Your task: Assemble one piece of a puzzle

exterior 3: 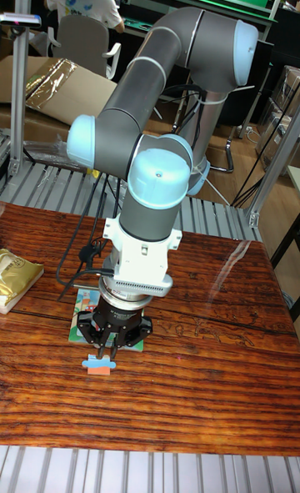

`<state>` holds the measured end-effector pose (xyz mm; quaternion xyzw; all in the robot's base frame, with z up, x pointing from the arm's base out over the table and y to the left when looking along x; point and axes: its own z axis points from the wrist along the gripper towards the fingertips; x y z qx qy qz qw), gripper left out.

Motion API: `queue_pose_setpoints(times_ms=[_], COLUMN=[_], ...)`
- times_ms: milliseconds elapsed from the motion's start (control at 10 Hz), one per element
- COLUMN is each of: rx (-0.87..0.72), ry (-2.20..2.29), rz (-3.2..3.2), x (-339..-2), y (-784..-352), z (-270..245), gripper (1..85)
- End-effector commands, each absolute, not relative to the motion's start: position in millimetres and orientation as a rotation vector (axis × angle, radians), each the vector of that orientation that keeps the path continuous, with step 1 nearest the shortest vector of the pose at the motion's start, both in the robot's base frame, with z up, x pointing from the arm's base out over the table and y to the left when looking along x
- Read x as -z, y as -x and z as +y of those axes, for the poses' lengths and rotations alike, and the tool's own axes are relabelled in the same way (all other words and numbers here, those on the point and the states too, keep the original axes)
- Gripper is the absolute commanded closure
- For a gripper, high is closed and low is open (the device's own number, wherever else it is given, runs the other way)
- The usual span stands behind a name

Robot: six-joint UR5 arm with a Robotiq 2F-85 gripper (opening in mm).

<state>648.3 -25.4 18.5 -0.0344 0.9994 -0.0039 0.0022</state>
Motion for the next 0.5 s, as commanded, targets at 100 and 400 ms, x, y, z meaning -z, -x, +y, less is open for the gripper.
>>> queue_pose_setpoints(times_ms=[100,400], rx=[0.020,-0.013], ry=[0.073,0.066], rz=[3.153,3.140], x=[-19.6,-19.5], y=[-644.3,-647.5], z=[-28.2,-22.6], gripper=[63.0,63.7])
